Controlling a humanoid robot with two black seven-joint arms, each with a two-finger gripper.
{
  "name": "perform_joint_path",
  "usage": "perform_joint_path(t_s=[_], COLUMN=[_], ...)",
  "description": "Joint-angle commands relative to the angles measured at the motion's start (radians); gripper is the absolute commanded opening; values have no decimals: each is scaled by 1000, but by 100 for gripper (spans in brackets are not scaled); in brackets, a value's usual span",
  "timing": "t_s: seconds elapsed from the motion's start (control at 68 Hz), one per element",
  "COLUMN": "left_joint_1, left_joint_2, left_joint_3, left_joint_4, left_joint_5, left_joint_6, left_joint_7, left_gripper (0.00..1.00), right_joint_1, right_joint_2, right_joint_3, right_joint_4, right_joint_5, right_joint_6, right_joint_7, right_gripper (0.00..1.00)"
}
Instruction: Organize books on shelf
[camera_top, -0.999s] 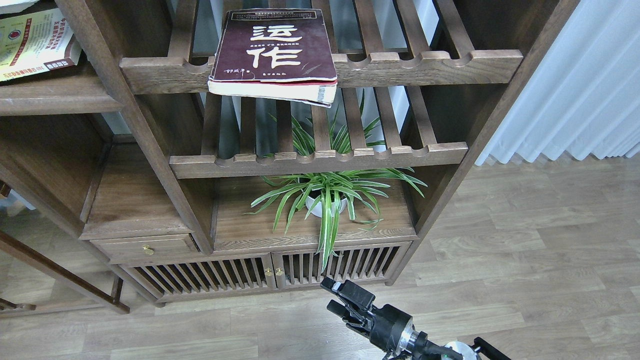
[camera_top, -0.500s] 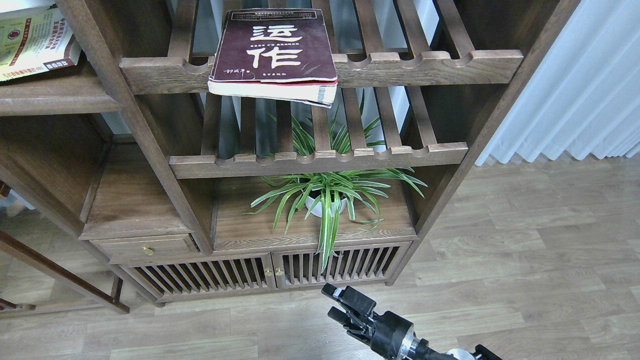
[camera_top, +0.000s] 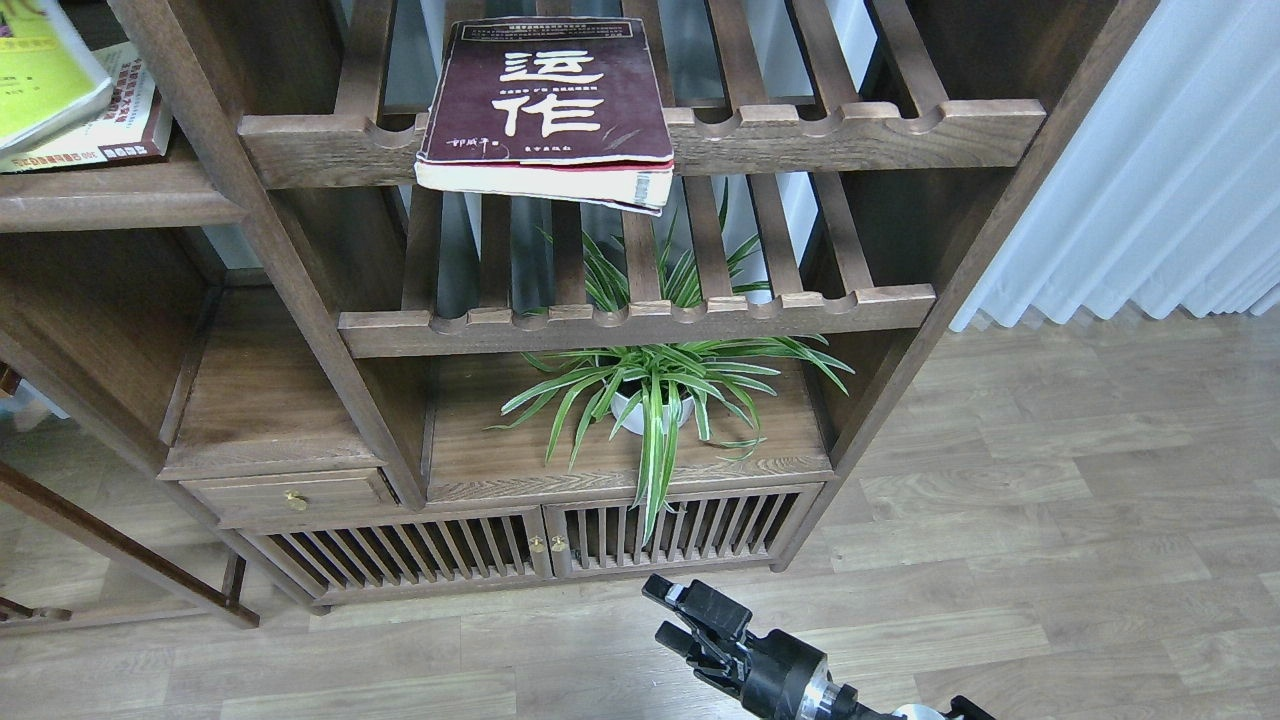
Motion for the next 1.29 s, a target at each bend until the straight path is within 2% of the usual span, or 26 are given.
perform_joint_path(t_s=[0.0, 0.162, 0.558, 0.941, 1.029, 1.043, 1.279], left_joint_1=[-2, 1, 12, 27, 29, 36, 113], left_joint_2=[0, -2, 64, 242, 298, 323, 353], left_joint_3=[5, 6, 32, 249, 321, 371, 493], left_joint_4=[-32, -66, -210, -379, -414, -429, -492], left_joint_5=[6, 78, 169, 166, 166, 166, 160], left_joint_6=[0, 0, 0, 0, 0, 0, 0], left_joint_7=[0, 0, 0, 0, 0, 0, 0], left_gripper=[89, 93, 93, 97, 98, 98, 98], right_joint_1=[0, 0, 0, 3, 3, 3, 6], right_joint_2=[0, 0, 0, 0, 0, 0, 0], right_joint_3=[0, 0, 5, 14, 15, 17, 17], right_joint_4=[0, 0, -3, -3, -6, -14, -19], right_joint_5=[0, 0, 5, 8, 8, 9, 14], right_joint_6=[0, 0, 0, 0, 0, 0, 0], right_joint_7=[0, 0, 0, 0, 0, 0, 0], right_gripper=[100, 100, 100, 100, 100, 100, 100])
